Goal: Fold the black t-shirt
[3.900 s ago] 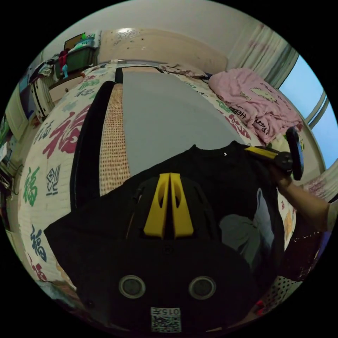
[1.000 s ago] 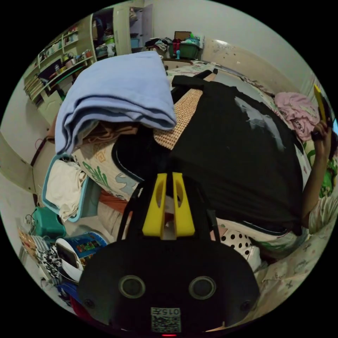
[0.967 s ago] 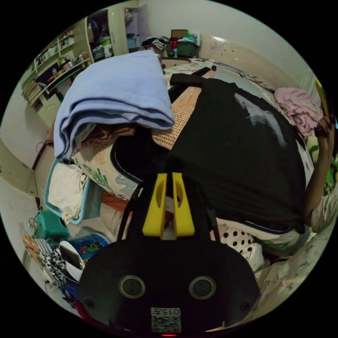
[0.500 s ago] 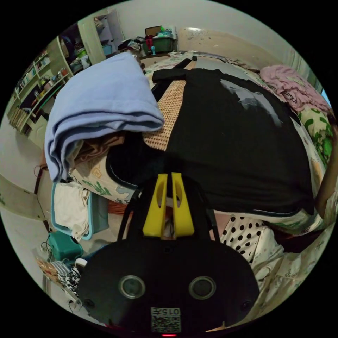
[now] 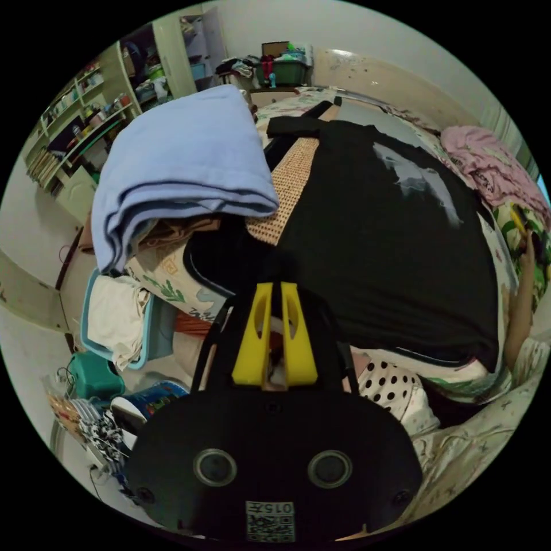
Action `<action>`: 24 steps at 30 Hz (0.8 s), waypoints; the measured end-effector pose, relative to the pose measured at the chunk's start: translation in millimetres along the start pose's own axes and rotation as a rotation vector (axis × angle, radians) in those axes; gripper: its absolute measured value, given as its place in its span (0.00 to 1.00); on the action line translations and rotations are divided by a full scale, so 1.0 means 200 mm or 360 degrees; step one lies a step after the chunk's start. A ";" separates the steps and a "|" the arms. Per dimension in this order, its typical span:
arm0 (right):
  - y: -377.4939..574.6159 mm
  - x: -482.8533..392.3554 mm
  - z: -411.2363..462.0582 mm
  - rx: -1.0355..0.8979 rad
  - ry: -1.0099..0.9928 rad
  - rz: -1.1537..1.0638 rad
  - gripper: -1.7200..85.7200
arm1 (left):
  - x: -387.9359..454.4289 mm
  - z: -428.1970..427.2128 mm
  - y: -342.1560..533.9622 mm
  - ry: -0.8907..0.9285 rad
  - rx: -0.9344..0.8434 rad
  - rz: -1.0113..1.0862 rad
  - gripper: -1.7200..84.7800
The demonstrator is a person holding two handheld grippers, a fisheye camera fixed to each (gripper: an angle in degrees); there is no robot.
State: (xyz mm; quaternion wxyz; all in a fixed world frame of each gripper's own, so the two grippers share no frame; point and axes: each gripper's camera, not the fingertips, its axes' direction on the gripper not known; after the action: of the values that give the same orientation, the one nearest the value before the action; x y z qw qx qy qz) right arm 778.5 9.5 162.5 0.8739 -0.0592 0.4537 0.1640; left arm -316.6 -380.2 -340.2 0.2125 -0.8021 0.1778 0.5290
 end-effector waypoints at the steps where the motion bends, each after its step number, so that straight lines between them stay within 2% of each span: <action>1: -0.01 0.10 0.08 -0.0075 -0.0027 0.0051 0.16 | -0.01 -0.05 0.00 0.0004 0.0011 -0.0017 0.04; 5: -0.10 0.30 0.28 -0.0260 -0.0115 0.0237 0.15 | 0.10 -0.53 -0.09 -0.0131 0.0391 -0.0023 0.05; 6: -0.11 0.30 0.28 -0.0264 -0.0086 0.0237 0.15 | 0.20 -0.62 -0.21 -0.0117 0.0531 0.0054 0.06; 8: -0.19 0.25 0.31 -0.0322 -0.0007 0.0147 0.14 | 0.39 -0.68 -0.49 0.0012 0.0603 0.0296 0.06; 10: -0.23 0.19 0.34 -0.0371 0.0066 0.0057 0.13 | 0.63 -0.65 -0.83 0.0175 0.0567 0.0503 0.08; 12: -0.26 0.14 0.37 -0.0436 0.0110 -0.0041 0.11 | 1.02 -0.55 -1.26 0.0527 0.0525 0.0748 0.10; 15: -0.30 0.10 0.37 -0.0471 0.0216 -0.0141 0.06 | 1.56 -0.37 -1.74 0.0854 0.0433 0.0914 0.14; 18: -0.36 0.16 0.34 -0.0508 0.0150 -0.0157 0.04 | 2.09 -0.14 -2.09 0.0984 0.0177 0.1005 0.17; 21: -0.41 0.26 0.29 -0.0532 0.0019 -0.0126 0.03 | 2.45 0.04 -2.30 0.1009 0.0033 0.1032 0.18; 24: -0.44 0.36 0.24 -0.0538 -0.0116 -0.0088 0.02 | 2.59 0.17 -2.46 0.1123 -0.0053 0.0924 0.17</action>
State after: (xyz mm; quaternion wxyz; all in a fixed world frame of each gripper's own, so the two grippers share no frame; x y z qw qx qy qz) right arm 883.7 -44.9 128.4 0.8715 -0.2117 0.3860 0.2160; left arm 103.6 23.7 -756.0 -0.0311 -0.8535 0.4484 0.2638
